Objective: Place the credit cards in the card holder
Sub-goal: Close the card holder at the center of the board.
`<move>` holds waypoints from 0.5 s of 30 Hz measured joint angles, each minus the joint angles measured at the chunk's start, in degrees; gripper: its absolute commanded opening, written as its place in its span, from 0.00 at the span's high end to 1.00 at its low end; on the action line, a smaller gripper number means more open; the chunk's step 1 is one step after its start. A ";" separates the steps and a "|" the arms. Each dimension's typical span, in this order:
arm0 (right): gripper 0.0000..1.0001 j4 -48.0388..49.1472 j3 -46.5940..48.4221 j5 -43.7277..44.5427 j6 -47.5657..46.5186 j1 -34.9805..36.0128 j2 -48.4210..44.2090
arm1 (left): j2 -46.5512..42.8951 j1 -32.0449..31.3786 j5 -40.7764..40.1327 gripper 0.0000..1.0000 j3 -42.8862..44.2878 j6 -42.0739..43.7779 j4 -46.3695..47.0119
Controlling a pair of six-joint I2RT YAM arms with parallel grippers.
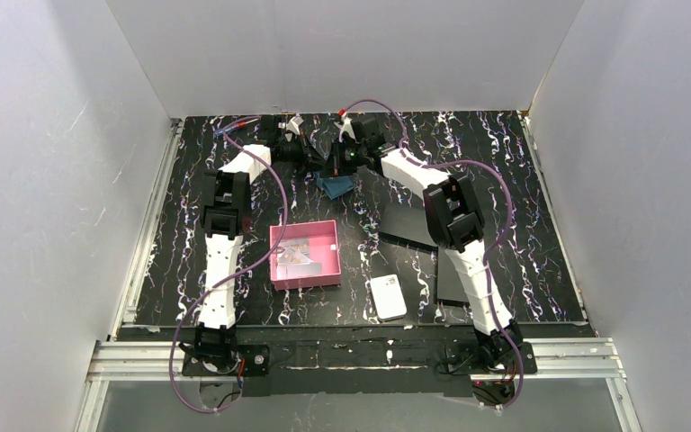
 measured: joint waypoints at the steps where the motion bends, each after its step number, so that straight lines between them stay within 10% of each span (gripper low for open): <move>1: 0.99 -0.31 0.11 0.09 -0.20 0.00 0.00 | -0.02 0.00 -0.02 1.00 0.00 0.11 -0.04; 15: 0.99 -0.74 -0.26 1.62 1.09 -1.90 -0.24 | -0.59 0.00 -1.16 1.00 0.00 2.54 -2.03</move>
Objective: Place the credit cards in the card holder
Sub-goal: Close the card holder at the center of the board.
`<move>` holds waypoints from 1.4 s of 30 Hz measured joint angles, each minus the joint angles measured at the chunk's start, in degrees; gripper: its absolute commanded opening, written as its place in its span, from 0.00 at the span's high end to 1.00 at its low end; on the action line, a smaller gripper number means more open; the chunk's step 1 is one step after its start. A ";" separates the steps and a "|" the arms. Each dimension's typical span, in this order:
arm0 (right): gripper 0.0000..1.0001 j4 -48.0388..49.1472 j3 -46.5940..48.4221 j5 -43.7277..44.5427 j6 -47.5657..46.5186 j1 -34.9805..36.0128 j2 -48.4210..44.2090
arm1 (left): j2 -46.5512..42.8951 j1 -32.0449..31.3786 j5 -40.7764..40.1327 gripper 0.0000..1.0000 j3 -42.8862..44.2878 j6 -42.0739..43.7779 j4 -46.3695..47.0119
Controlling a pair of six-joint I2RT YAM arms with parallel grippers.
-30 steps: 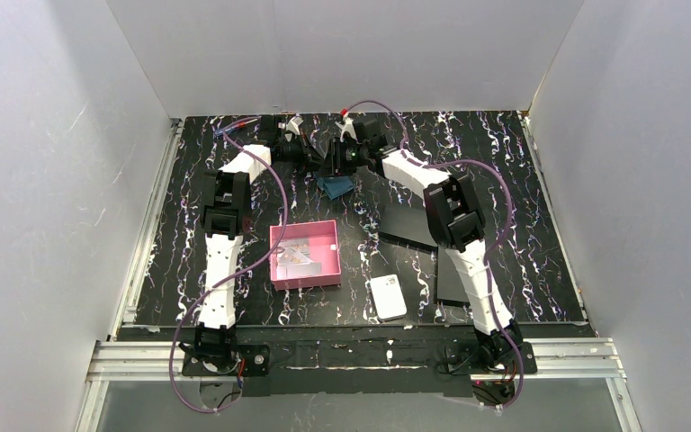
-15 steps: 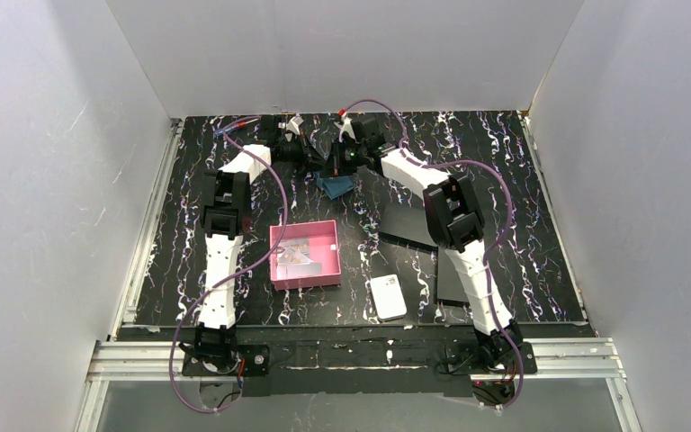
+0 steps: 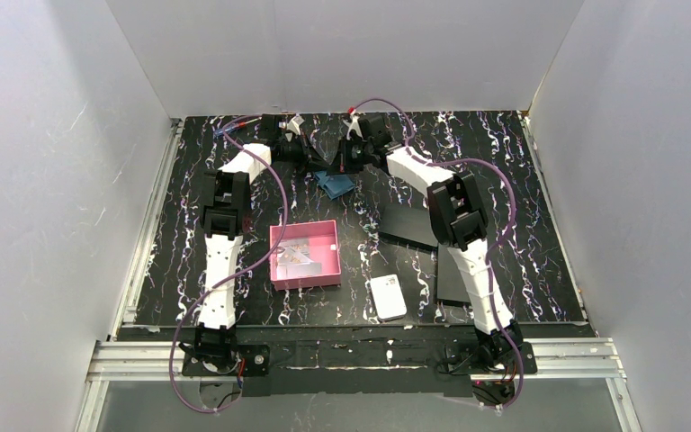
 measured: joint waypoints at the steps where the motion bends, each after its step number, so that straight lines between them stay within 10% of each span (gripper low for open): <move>1: 0.99 -0.22 -0.13 0.11 -0.02 -0.07 0.00 | -0.02 0.00 0.00 1.00 0.00 0.07 -0.07; 42: 0.99 -4.39 -3.61 11.67 -5.01 0.81 -3.32 | -0.04 -0.20 -0.59 1.00 1.33 3.65 -3.61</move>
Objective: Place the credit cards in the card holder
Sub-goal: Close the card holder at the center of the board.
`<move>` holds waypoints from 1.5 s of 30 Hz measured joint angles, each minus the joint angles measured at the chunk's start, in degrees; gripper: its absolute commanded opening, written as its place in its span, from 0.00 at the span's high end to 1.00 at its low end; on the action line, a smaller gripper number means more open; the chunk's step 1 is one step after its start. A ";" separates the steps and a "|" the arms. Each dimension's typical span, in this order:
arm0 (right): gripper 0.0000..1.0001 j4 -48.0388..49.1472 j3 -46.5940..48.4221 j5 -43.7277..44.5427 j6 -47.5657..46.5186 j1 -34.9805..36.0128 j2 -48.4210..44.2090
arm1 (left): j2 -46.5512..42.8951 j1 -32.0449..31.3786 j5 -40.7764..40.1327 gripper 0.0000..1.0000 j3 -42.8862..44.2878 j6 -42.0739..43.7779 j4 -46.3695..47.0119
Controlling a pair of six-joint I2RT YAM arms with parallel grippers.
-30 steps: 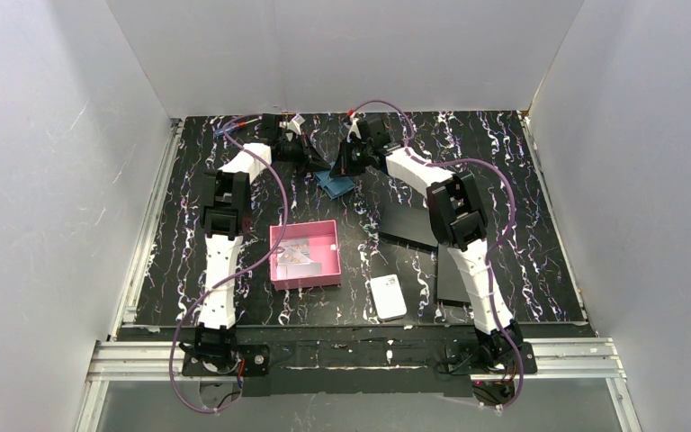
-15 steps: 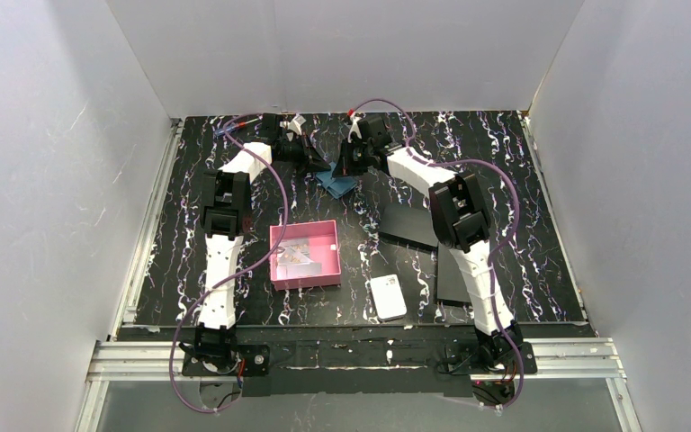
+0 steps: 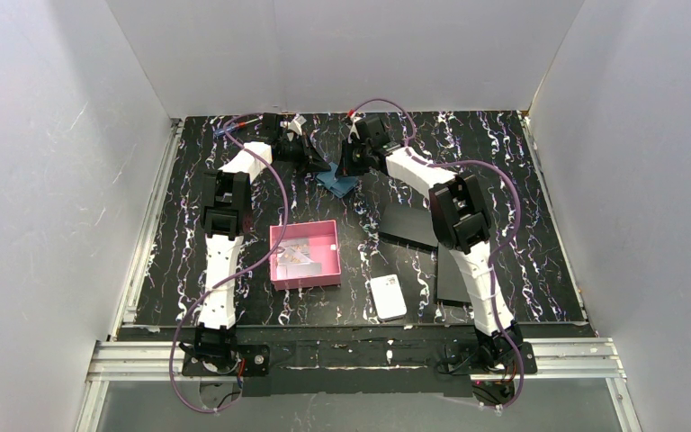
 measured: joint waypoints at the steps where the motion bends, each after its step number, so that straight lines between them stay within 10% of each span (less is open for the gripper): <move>1: 0.99 -0.31 0.11 0.35 -0.04 0.02 0.00 | 0.00 0.00 0.00 1.00 0.00 0.00 0.00; 22: 0.99 -10.62 10.43 11.19 -6.23 2.71 4.46 | 0.00 -0.07 0.00 1.00 0.22 0.39 -0.63; 45: 0.99 19.69 -15.85 43.71 -15.45 13.77 -3.82 | -0.70 -0.02 0.00 1.00 -0.98 0.79 -0.57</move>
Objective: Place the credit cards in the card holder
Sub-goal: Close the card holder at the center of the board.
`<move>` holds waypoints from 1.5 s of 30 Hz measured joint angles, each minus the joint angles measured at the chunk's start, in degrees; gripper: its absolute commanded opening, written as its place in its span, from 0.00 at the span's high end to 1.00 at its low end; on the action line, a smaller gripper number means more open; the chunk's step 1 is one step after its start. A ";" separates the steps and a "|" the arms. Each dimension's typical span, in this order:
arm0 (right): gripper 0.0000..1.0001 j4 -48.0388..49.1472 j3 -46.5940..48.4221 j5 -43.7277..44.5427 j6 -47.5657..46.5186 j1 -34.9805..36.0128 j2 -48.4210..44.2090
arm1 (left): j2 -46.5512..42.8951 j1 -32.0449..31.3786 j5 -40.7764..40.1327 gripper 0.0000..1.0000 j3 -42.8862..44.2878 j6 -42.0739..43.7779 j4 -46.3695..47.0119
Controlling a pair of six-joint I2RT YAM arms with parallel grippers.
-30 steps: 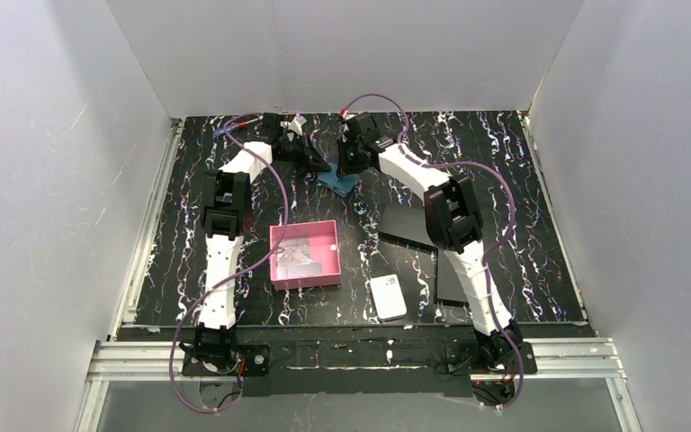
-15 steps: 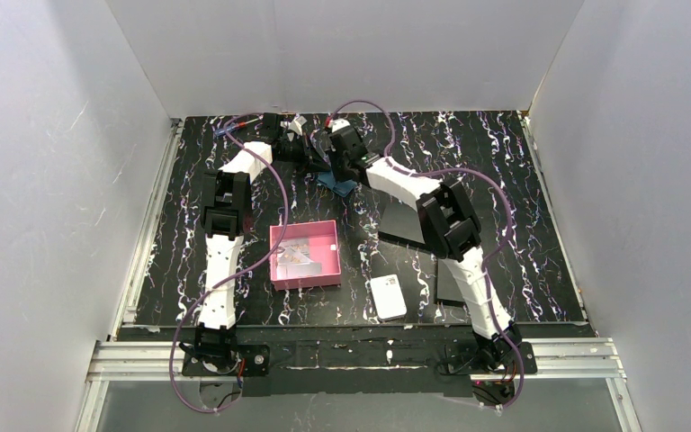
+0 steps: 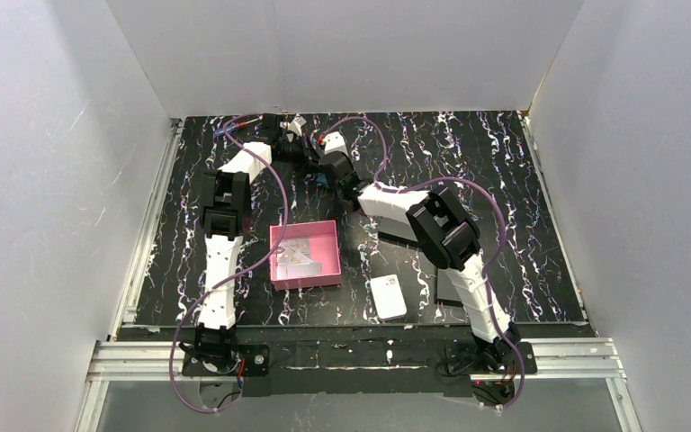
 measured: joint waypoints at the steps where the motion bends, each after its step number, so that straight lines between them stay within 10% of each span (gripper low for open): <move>1: 0.99 2.67 -1.92 0.63 0.02 0.15 -0.52 | -0.02 0.02 0.04 1.00 -0.02 0.00 -0.02; 11: 0.99 8.52 -6.64 3.15 -2.08 1.03 -1.77 | -0.22 0.02 0.02 1.00 -0.35 0.00 -0.20; 45: 0.99 -16.98 13.33 19.89 -14.14 10.14 7.74 | -4.68 0.33 2.86 1.00 -9.20 1.27 1.53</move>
